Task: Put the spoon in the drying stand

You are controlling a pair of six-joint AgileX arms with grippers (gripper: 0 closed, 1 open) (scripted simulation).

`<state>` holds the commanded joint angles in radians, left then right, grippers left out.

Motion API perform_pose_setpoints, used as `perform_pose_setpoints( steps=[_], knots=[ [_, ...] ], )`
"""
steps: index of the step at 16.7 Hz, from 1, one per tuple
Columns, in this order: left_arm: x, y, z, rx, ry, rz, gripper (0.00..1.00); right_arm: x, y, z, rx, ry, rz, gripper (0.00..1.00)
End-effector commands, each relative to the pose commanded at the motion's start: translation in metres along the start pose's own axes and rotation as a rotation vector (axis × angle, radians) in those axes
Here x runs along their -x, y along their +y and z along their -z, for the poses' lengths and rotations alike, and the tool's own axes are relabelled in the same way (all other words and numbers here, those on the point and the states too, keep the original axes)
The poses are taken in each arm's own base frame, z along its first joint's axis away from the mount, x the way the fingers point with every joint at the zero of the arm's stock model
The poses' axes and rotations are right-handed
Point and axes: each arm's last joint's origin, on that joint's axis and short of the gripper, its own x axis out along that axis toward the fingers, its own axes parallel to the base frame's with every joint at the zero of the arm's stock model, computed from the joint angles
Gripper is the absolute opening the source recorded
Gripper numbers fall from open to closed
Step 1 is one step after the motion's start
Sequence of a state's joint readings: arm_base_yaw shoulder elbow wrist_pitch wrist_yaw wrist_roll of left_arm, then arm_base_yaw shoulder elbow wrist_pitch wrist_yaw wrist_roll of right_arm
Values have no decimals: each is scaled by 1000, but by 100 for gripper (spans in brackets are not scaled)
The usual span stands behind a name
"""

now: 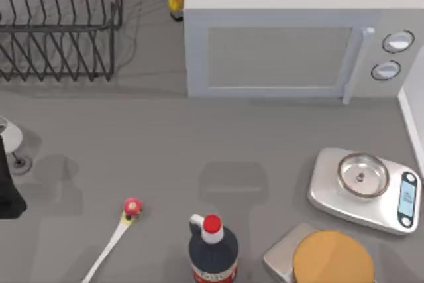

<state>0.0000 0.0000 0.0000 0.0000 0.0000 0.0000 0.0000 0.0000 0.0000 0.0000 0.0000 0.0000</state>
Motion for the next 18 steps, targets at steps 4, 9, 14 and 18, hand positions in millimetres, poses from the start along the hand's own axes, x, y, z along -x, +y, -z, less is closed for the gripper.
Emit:
perform_pose_setpoints(
  steps=[4, 9, 14, 18],
  knots=[
    [0, -2, -5, 3, 33, 20, 100, 0, 0, 0, 0, 0, 0, 100],
    [-10, -15, -32, 4, 304, 126, 100, 0, 0, 0, 0, 0, 0, 100],
    [-46, -44, -45, -74, 818, 250, 100, 0, 0, 0, 0, 0, 0, 100],
    [-77, -78, -43, -190, 1188, 321, 100, 0, 0, 0, 0, 0, 0, 100]
  ],
)
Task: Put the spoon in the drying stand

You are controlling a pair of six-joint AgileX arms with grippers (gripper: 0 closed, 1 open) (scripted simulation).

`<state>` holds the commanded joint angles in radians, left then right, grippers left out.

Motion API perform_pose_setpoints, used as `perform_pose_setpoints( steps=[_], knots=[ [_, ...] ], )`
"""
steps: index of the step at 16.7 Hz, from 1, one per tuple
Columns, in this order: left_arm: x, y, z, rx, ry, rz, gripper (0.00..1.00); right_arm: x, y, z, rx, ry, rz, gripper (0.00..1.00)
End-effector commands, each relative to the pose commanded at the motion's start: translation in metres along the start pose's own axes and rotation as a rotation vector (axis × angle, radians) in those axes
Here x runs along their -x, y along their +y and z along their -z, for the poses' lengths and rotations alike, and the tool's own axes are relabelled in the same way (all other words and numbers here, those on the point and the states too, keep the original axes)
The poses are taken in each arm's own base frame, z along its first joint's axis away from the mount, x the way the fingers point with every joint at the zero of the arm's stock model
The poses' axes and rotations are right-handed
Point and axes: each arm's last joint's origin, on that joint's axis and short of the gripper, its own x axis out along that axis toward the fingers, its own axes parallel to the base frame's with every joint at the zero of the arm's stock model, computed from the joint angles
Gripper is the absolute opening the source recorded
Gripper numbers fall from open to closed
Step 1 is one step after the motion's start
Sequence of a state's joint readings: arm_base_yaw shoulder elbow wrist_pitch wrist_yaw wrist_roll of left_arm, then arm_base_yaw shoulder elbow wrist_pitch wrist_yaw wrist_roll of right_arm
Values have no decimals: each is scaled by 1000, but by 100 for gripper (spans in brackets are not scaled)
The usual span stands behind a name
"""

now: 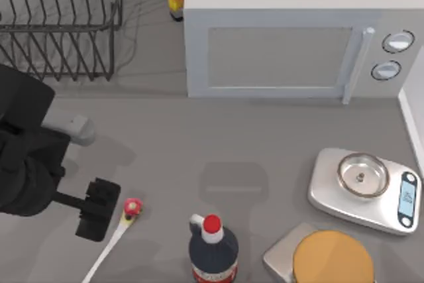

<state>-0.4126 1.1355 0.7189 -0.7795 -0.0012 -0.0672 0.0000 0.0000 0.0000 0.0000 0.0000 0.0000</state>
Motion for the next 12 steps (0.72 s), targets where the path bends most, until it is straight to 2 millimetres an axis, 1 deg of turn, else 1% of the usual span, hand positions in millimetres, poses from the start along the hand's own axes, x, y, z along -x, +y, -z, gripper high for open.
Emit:
perform_pose_setpoints(
  steps=[3, 6, 8, 12],
  knots=[
    [-13, -18, -21, -61, 204, 6, 100, 0, 0, 0, 0, 0, 0, 100],
    [-25, -32, -35, -103, 334, 1, 100, 0, 0, 0, 0, 0, 0, 100],
    [-28, -37, -39, -116, 366, -1, 100, 0, 0, 0, 0, 0, 0, 100],
    [-28, -37, -40, -118, 370, -1, 100, 0, 0, 0, 0, 0, 0, 100]
  ],
)
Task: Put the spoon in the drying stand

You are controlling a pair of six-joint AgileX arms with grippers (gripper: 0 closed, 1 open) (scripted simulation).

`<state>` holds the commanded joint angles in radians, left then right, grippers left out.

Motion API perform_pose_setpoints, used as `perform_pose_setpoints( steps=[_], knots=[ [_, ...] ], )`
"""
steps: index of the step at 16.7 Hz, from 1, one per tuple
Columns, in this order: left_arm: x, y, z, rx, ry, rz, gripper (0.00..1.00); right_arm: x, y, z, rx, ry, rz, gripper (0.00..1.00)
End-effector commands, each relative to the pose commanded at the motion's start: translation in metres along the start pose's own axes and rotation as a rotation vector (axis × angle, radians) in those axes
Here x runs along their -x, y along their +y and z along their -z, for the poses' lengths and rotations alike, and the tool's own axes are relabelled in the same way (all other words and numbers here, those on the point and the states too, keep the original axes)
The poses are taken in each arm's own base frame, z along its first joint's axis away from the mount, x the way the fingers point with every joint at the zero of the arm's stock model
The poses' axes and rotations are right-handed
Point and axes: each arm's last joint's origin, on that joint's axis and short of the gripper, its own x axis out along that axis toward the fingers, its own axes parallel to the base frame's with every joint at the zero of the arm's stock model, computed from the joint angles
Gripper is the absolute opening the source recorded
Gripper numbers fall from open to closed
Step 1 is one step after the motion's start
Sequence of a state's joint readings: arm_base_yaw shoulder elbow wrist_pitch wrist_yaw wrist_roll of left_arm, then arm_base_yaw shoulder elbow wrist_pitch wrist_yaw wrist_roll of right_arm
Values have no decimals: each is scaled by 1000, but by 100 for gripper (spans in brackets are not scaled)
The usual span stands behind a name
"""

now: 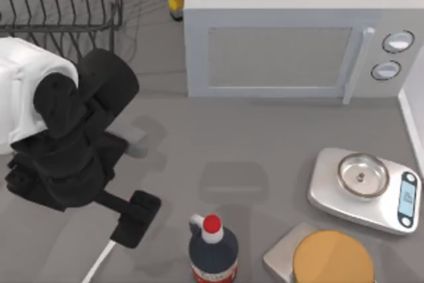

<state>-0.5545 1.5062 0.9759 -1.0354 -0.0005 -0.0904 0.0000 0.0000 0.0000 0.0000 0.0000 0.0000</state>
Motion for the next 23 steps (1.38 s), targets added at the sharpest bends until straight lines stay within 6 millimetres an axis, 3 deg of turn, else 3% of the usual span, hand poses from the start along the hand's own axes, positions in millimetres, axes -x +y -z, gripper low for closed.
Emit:
perform_pose_setpoints(
  steps=[4, 12, 17, 23],
  knots=[
    [-11, 1, -1, 1, 3, 0, 100, 0, 0, 0, 0, 0, 0, 100],
    [-93, 0, -2, 0, -7, 1, 100, 0, 0, 0, 0, 0, 0, 100],
    [-100, 0, 0, 0, 0, 0, 100, 0, 0, 0, 0, 0, 0, 100],
    [-100, 0, 0, 0, 0, 0, 55, 0, 0, 0, 0, 0, 0, 100]
  ],
)
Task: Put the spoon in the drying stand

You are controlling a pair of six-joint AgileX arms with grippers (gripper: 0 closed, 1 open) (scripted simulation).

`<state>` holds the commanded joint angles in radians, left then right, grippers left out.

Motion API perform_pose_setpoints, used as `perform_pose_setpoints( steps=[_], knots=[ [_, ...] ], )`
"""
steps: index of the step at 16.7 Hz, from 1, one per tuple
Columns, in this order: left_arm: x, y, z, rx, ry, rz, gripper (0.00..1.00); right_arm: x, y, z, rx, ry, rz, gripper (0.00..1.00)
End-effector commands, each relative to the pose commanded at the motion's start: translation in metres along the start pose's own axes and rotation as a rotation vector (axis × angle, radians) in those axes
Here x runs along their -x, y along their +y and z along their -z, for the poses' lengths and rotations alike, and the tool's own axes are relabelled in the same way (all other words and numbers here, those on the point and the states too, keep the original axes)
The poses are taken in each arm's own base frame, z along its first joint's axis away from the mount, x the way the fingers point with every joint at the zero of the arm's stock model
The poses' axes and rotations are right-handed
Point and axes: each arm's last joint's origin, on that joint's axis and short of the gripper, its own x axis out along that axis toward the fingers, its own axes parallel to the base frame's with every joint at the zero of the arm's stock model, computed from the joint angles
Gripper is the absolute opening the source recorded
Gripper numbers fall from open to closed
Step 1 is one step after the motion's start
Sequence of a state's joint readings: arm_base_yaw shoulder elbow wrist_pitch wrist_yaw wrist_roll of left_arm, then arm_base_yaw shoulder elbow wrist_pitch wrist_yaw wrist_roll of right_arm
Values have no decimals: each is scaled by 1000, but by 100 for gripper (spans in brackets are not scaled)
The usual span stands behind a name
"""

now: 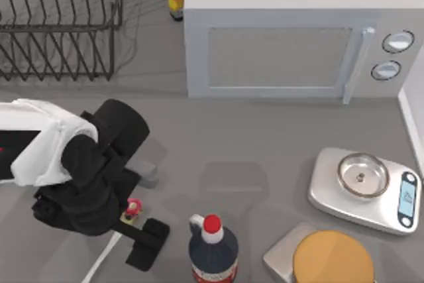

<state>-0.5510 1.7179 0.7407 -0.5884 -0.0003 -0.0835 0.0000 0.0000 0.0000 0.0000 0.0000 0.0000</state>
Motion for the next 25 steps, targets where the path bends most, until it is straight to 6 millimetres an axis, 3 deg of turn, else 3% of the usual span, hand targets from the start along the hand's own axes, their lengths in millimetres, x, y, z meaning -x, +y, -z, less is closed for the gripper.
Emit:
perform_pose_setpoints(
  steps=[7, 15, 16, 19, 21, 25],
  knots=[
    [0, 0, 0, 0, 0, 0, 2, 0, 0, 0, 0, 0, 0, 100],
    [0, 0, 0, 0, 0, 0, 0, 0, 0, 0, 0, 0, 0, 100],
    [22, 0, -2, 1, -40, 0, 0, 0, 0, 0, 0, 0, 0, 100],
    [29, 0, -7, 4, -39, -3, 0, 0, 0, 0, 0, 0, 0, 100],
    [45, 1, -15, 11, -42, -7, 0, 0, 0, 0, 0, 0, 0, 100],
    [101, 0, -26, 13, -23, -10, 0, 0, 0, 0, 0, 0, 0, 100]
  ],
)
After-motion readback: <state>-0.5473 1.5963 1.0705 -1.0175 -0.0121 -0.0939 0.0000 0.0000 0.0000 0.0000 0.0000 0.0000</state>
